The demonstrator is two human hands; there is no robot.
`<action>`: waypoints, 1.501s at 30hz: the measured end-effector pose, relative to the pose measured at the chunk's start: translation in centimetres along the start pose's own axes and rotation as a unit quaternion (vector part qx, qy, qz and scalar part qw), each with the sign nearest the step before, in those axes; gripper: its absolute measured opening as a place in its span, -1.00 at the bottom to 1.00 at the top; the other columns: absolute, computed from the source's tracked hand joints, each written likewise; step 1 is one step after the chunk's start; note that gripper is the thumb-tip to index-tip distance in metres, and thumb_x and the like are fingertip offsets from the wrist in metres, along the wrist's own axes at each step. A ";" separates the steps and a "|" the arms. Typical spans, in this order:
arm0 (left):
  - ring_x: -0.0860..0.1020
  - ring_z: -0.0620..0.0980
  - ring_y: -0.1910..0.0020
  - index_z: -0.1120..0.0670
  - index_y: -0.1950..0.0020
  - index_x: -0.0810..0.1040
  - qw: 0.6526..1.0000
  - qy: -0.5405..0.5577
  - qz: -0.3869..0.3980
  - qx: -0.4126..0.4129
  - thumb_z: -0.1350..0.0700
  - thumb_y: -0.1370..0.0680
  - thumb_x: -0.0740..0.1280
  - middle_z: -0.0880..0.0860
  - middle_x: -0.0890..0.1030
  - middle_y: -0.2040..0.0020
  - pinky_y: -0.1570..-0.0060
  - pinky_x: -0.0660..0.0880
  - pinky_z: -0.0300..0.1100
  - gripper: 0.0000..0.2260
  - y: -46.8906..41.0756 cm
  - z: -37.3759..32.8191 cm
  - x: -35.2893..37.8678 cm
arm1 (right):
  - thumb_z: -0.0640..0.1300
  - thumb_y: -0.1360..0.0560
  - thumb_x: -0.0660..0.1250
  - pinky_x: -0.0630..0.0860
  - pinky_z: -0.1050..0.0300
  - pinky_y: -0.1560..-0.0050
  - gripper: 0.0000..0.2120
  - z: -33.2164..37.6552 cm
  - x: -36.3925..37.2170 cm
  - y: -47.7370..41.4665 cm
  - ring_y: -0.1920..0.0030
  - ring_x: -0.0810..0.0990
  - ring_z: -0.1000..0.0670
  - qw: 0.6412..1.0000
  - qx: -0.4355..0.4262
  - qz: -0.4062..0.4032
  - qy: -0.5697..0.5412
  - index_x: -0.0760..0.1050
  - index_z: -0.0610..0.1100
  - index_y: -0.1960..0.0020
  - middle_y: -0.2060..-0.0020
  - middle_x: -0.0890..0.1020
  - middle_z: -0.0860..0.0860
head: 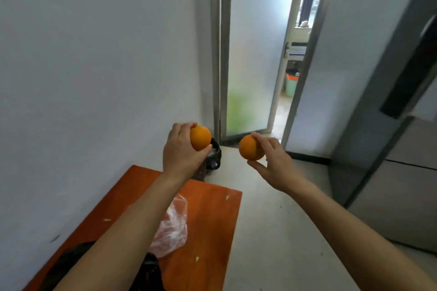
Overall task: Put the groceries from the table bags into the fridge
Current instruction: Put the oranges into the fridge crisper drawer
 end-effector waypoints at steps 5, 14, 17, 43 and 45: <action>0.51 0.07 -0.14 0.05 -0.34 0.45 0.990 0.080 0.013 0.118 -0.05 -0.35 0.60 0.08 0.49 -0.25 0.00 0.43 -0.17 -0.36 -2.0 -17.0 4.9 | 0.05 -0.52 0.45 0.52 -0.11 -0.28 -0.27 -8.9 -15.0 6.0 -0.30 0.48 -0.15 0.991 0.058 -0.116 -0.005 0.12 0.15 -0.55 -0.45 0.29 -0.03; 0.53 0.12 -0.11 0.10 -0.31 0.49 0.941 0.179 0.051 0.282 -0.02 -0.35 0.60 0.12 0.51 -0.24 0.03 0.57 -0.02 -0.40 4.9 -47.7 20.4 | -0.04 -0.50 0.49 0.53 -0.01 -0.07 -0.26 -30.2 -38.1 22.0 -0.10 0.47 -0.03 0.945 0.155 -0.281 0.062 0.19 0.04 -0.55 -0.29 0.35 -0.07; 0.52 0.10 -0.13 0.06 -0.33 0.46 0.932 0.193 0.061 0.301 -0.06 -0.36 0.59 0.10 0.49 -0.26 0.03 0.54 -0.06 -0.39 6.7 -56.2 25.2 | -0.01 -0.50 0.48 0.54 -0.04 -0.07 -0.28 -36.3 -43.9 25.9 -0.09 0.45 -0.02 0.934 0.179 -0.297 0.084 0.18 0.08 -0.54 -0.29 0.35 -0.07; 0.46 0.05 -0.21 -0.03 -0.44 0.39 0.915 0.243 0.064 0.316 -0.10 -0.44 0.50 0.02 0.40 -0.28 -0.04 0.53 0.03 -0.39 -13.7 -91.6 60.9 | 0.08 -0.53 0.42 0.51 -0.17 -0.23 -0.27 -74.4 -72.1 8.3 -0.25 0.47 -0.12 0.917 0.180 -0.337 0.117 0.10 0.16 -0.56 -0.34 0.33 -0.07; 0.46 0.05 -0.20 -0.04 -0.45 0.38 0.923 0.247 0.074 0.286 -0.09 -0.42 0.52 0.01 0.40 -0.28 -0.04 0.51 -0.03 -0.36 -16.5 -93.6 63.4 | 0.08 -0.53 0.42 0.52 -0.18 -0.25 -0.26 -76.6 -74.1 5.9 -0.27 0.46 -0.10 0.918 0.176 -0.337 0.111 0.09 0.17 -0.57 -0.35 0.32 -0.07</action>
Point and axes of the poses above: each hand's wrist, its own y-axis away from the middle knuckle, its own x-axis out of the palm, z = x × y, the point moved 9 cm from there along -y, towards the middle knuckle
